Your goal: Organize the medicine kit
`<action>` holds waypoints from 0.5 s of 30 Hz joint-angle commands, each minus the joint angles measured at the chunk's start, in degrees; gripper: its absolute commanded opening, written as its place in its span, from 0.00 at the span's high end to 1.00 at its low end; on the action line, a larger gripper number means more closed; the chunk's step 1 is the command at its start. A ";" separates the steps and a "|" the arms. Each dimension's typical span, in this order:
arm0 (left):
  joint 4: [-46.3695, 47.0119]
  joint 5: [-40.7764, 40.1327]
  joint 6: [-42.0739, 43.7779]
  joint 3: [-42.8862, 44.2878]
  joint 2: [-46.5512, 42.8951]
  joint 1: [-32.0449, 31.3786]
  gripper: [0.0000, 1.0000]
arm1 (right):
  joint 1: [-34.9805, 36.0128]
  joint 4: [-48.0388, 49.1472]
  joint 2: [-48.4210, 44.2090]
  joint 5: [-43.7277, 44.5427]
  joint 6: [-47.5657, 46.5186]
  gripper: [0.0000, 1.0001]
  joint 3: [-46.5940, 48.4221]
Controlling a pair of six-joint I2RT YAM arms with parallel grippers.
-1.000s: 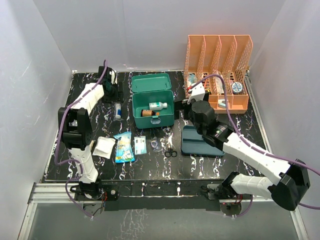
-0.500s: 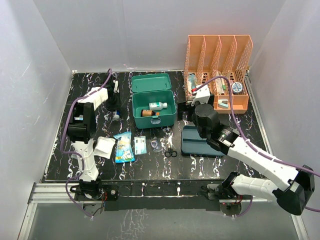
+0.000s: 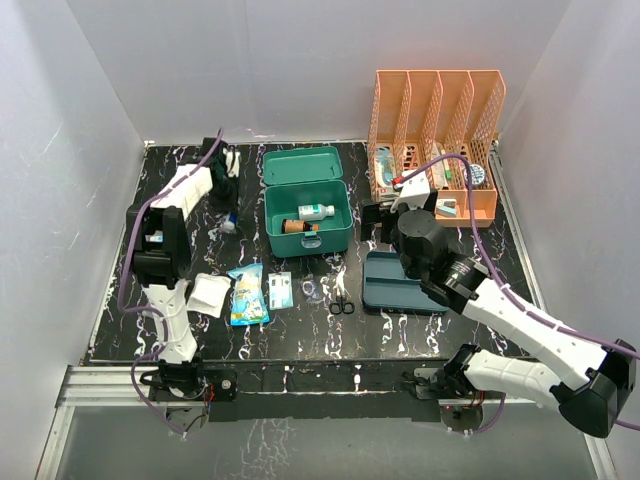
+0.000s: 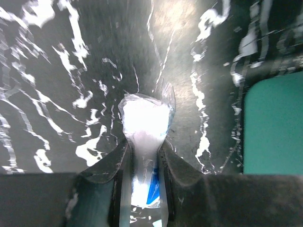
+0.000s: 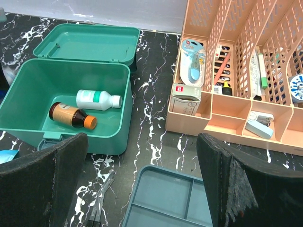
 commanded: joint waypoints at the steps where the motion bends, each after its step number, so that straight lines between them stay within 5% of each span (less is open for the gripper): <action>1: -8.69 2.76 10.22 13.71 -9.08 0.00 1.00 | 0.47 1.38 -2.63 1.57 0.78 0.02 -0.15; 7: -25.89 3.02 21.60 35.81 -3.47 -8.20 1.00 | 0.47 1.59 -2.33 2.74 1.54 0.02 0.17; 15: -26.70 -0.48 30.04 33.93 -0.28 -24.31 1.00 | 0.46 -1.18 -5.53 4.23 3.11 0.02 0.28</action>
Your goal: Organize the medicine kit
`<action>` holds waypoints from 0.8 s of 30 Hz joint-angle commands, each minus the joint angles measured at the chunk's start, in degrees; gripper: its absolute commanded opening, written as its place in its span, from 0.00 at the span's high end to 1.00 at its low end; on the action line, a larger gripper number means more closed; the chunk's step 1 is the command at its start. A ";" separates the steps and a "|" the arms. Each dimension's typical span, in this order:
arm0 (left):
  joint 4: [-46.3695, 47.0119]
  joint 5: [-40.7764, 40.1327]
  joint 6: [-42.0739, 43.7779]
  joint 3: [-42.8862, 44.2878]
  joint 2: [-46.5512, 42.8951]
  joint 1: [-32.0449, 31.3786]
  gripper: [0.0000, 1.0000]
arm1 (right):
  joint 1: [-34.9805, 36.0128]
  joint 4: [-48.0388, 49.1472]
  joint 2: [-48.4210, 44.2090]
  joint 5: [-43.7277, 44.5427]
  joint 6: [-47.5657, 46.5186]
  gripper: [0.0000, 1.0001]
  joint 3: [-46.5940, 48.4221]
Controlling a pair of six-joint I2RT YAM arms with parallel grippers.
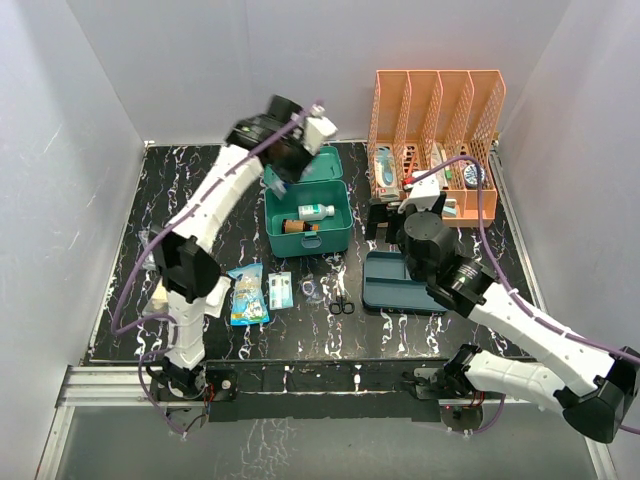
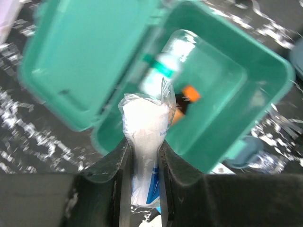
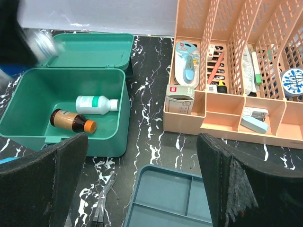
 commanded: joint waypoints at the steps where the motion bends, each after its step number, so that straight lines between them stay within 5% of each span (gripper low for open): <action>1: -6.04 -1.37 7.19 -2.27 2.48 -5.50 1.00 | 0.23 -0.85 -3.70 2.51 1.14 0.02 0.43; 14: -3.39 -5.58 19.47 -5.38 8.92 -10.41 1.00 | 0.25 -3.16 -7.72 3.74 1.36 0.02 -1.53; 24: -0.94 -1.19 18.04 -13.34 6.46 -12.46 1.00 | 0.25 -4.42 -9.01 5.19 0.50 0.02 -1.36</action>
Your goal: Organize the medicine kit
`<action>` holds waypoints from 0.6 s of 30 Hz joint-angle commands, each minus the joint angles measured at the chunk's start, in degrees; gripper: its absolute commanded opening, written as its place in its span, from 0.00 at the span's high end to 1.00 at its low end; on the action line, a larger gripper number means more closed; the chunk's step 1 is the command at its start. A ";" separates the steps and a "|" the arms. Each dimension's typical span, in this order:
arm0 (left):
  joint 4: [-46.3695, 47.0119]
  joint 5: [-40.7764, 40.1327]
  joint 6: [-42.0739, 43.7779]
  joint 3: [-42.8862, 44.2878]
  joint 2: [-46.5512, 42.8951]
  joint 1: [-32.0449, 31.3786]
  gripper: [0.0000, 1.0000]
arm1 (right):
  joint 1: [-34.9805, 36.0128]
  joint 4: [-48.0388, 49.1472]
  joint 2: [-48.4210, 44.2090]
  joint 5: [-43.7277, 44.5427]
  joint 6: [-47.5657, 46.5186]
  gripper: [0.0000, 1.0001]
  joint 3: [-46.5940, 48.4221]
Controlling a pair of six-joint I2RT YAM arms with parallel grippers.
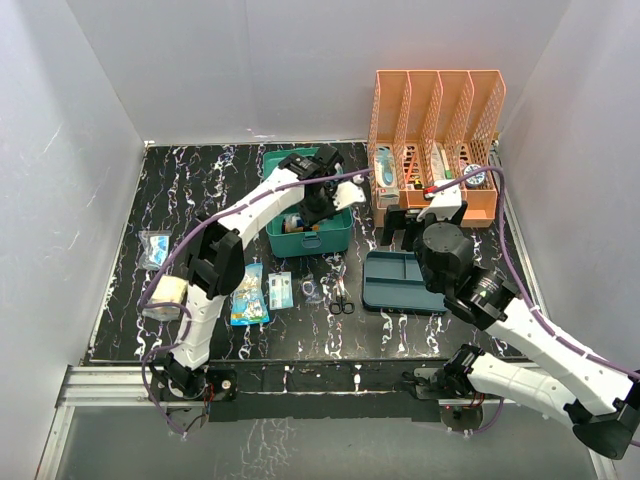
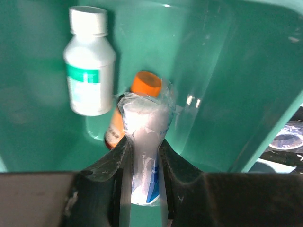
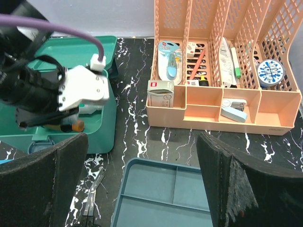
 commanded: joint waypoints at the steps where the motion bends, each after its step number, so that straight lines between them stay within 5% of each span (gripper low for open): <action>1: 1.55 2.51 -0.55 -4.93 -3.43 -0.88 1.00 | 0.25 0.92 -1.17 1.91 -0.31 0.02 0.55; 5: 3.05 3.13 -1.13 -7.59 -4.17 -1.20 0.98 | 0.25 0.16 -1.48 1.48 0.23 0.02 0.73; 10: 4.59 2.94 -2.18 -8.26 -5.30 -1.26 0.42 | 0.25 -0.46 -1.63 1.57 0.48 0.01 0.82; 11: 4.72 2.76 -2.48 -7.72 -5.56 -1.23 0.37 | 0.25 -0.56 -1.49 1.61 0.40 0.02 0.88; 18: 6.30 0.48 -6.99 -6.24 -10.54 -1.20 0.32 | 0.23 -0.67 -0.73 1.37 -0.04 0.02 1.49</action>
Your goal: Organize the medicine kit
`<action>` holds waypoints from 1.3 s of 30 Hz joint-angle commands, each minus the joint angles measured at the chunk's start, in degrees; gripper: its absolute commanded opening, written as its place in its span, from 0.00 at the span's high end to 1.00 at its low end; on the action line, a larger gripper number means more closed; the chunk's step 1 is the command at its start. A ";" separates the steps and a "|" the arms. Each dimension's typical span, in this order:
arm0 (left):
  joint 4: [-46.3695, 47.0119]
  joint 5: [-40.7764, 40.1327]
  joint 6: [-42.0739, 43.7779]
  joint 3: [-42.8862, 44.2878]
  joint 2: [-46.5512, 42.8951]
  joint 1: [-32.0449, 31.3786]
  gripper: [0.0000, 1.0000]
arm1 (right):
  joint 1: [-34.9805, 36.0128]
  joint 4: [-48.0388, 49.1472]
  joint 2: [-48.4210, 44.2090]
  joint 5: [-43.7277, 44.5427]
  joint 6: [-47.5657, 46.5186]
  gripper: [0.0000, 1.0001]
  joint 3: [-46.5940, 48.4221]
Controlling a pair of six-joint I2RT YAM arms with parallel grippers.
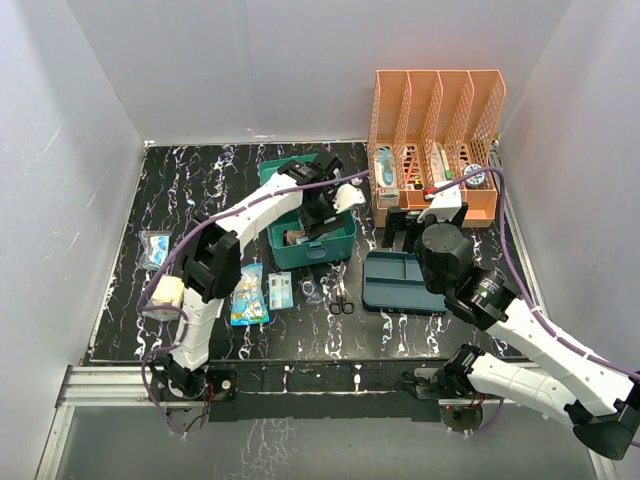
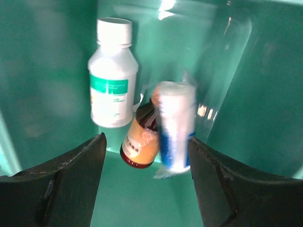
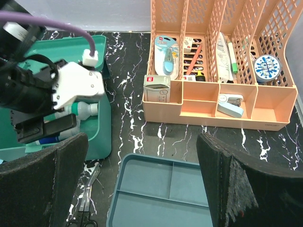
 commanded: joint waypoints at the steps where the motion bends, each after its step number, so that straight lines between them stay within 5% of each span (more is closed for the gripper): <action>1: 1.10 -1.68 -4.20 1.53 -9.74 -0.26 0.31 | 0.25 1.17 -0.10 0.76 -0.42 0.02 1.57; 8: 2.83 -7.42 -12.47 2.30 -21.29 5.76 0.32 | 0.25 0.62 0.55 -0.18 -0.61 0.02 2.73; 11: 2.99 -5.40 -17.74 -0.98 -27.53 17.38 0.33 | 0.25 0.57 1.45 -1.40 -1.00 0.02 3.47; 17: 5.52 3.58 -20.23 -21.64 -38.98 42.72 0.29 | 0.87 2.08 8.86 -6.75 0.34 0.02 5.64; 22: 8.74 13.40 -23.27 -35.67 -39.96 57.31 0.30 | 8.19 6.14 15.29 -2.81 1.27 0.02 8.03; 28: 12.14 14.61 -24.16 -37.24 -34.15 61.46 0.29 | 16.02 7.64 20.90 1.25 1.23 0.02 10.91; 39: 18.16 11.50 -22.32 -35.92 -20.62 65.07 0.29 | 18.43 7.08 21.54 -0.68 2.70 0.02 11.60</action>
